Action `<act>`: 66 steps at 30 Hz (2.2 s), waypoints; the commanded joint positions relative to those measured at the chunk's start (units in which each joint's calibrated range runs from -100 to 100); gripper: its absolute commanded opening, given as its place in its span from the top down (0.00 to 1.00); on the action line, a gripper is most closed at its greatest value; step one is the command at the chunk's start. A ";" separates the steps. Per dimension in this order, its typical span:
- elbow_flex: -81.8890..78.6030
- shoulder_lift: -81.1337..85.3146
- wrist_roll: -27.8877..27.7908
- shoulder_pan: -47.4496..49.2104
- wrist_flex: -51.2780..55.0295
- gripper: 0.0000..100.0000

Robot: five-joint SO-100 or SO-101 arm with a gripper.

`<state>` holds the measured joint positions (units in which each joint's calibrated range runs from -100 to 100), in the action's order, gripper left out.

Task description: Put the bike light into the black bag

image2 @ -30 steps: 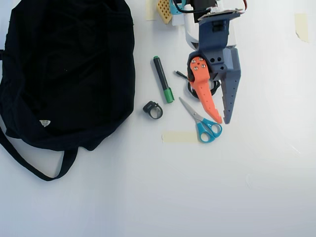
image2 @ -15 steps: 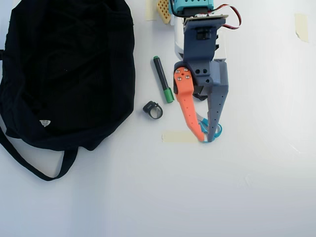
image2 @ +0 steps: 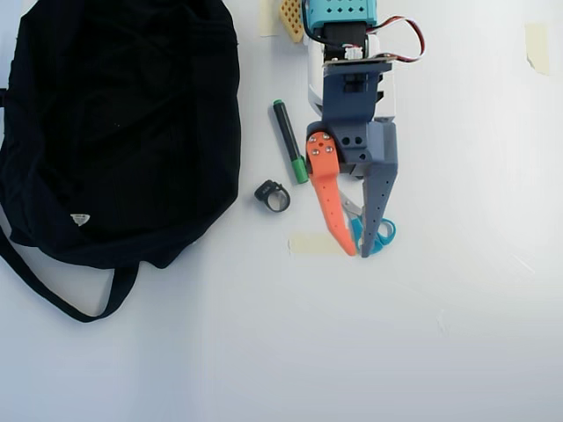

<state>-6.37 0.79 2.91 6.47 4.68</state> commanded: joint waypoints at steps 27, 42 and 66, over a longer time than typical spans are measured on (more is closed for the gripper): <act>12.48 0.37 -6.89 -3.92 74.13 0.98; 12.30 0.37 -21.21 -5.12 75.34 0.98; 12.57 -6.02 -33.22 -8.63 69.31 0.98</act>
<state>3.46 -5.85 -29.57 -1.40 78.02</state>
